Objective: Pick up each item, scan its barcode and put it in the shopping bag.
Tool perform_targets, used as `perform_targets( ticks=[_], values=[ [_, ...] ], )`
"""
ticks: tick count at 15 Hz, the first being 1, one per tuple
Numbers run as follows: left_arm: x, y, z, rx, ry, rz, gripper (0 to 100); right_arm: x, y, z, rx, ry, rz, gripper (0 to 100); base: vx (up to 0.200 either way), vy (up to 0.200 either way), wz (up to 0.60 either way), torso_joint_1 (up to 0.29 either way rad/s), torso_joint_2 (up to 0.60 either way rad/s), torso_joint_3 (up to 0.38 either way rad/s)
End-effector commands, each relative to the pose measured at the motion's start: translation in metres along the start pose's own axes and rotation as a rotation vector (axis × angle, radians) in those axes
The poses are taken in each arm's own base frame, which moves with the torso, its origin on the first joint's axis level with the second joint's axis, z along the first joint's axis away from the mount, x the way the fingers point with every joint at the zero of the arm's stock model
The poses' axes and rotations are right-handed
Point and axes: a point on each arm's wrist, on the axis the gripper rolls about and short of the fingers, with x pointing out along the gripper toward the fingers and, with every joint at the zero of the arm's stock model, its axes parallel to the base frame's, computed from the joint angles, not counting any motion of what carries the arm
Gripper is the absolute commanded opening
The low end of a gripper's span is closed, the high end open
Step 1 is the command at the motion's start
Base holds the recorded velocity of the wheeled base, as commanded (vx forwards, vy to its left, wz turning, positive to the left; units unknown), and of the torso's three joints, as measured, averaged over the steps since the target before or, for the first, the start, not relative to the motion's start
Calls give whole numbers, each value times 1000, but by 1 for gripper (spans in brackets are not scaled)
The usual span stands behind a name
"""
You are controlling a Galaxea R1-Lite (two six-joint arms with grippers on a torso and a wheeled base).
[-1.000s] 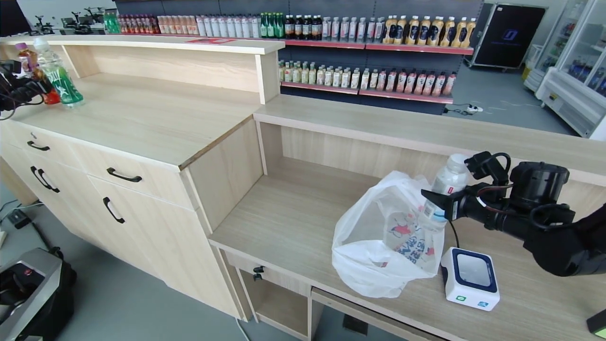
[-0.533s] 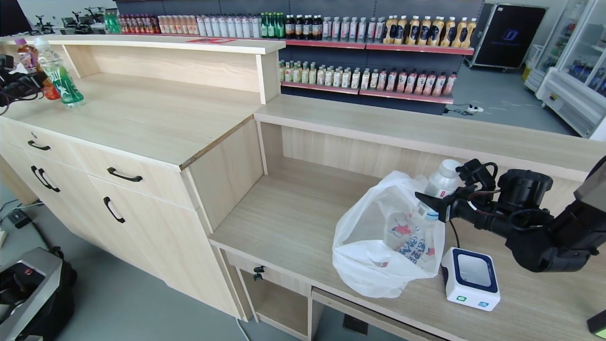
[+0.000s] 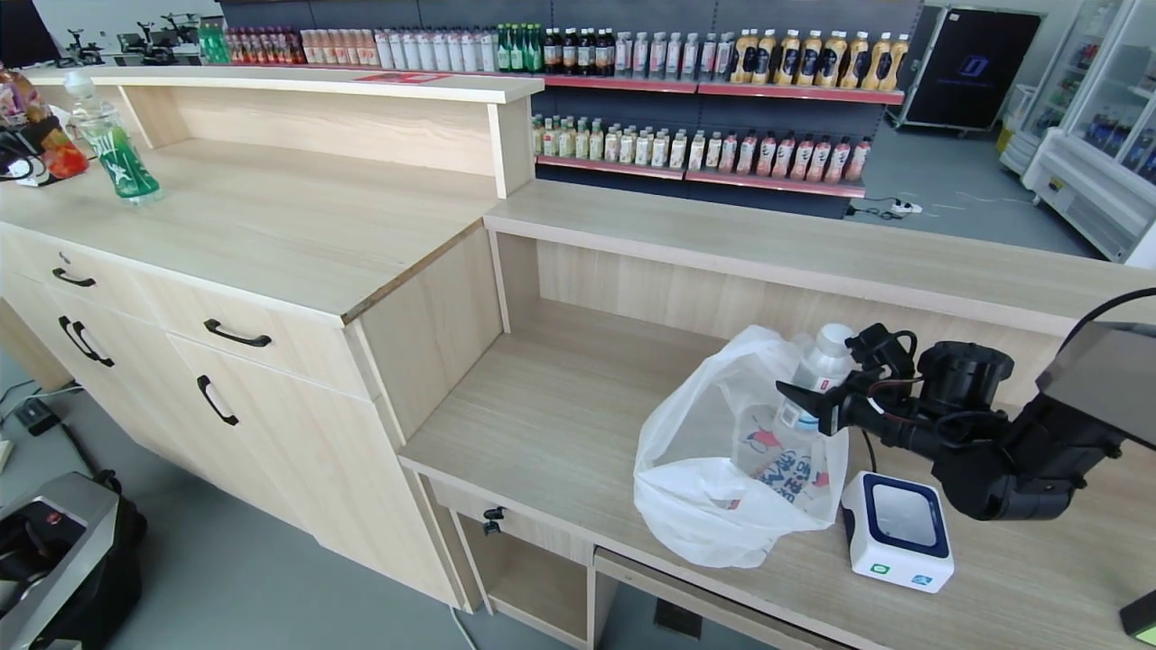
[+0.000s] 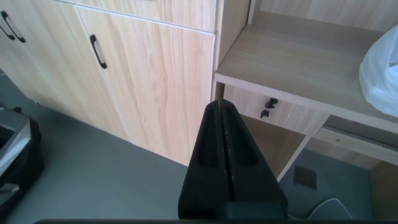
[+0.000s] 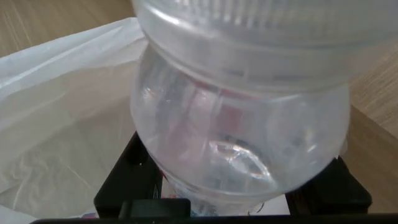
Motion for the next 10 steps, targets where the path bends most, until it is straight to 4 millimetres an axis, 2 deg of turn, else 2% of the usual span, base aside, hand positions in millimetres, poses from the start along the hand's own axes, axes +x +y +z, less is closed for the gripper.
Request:
perform_targets(
  ticks=[1, 10],
  values=[
    [0, 0, 0, -1, 0, 1, 0, 5, 2, -11, 1, 11, 14, 0, 0, 0, 0, 0, 0, 0],
    [0, 0, 0, 0, 0, 1, 0, 6, 3, -30, -6, 38, 18, 0, 0, 0, 0, 0, 0, 0]
  ],
)
